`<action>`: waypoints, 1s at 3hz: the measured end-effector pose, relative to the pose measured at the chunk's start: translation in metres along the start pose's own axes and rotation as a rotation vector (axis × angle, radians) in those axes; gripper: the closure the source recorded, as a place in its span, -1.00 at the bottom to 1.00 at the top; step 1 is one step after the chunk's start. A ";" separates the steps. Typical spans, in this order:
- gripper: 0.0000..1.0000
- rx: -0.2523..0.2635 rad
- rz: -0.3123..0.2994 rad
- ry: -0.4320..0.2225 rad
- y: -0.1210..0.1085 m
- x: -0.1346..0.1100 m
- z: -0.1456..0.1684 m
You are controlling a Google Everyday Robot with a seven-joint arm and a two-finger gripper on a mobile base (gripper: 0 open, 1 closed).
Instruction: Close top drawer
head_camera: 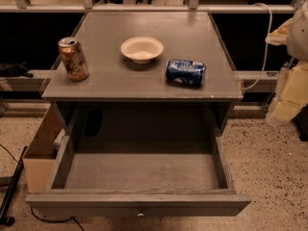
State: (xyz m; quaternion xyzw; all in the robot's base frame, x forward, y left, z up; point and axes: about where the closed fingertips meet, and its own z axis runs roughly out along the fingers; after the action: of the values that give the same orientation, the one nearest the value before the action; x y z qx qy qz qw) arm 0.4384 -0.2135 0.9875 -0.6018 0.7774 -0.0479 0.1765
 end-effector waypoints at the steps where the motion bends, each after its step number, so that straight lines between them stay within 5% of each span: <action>1: -1.00 0.000 0.000 0.000 0.000 0.000 0.000; 3: -1.00 0.031 0.006 -0.073 0.038 0.003 -0.010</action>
Offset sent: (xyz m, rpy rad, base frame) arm -0.0285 0.0050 -0.0030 0.0499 -0.0149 -0.0034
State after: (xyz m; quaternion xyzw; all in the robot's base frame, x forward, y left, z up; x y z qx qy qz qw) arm 0.3993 -0.2075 0.9856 -0.5979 0.7715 -0.0374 0.2142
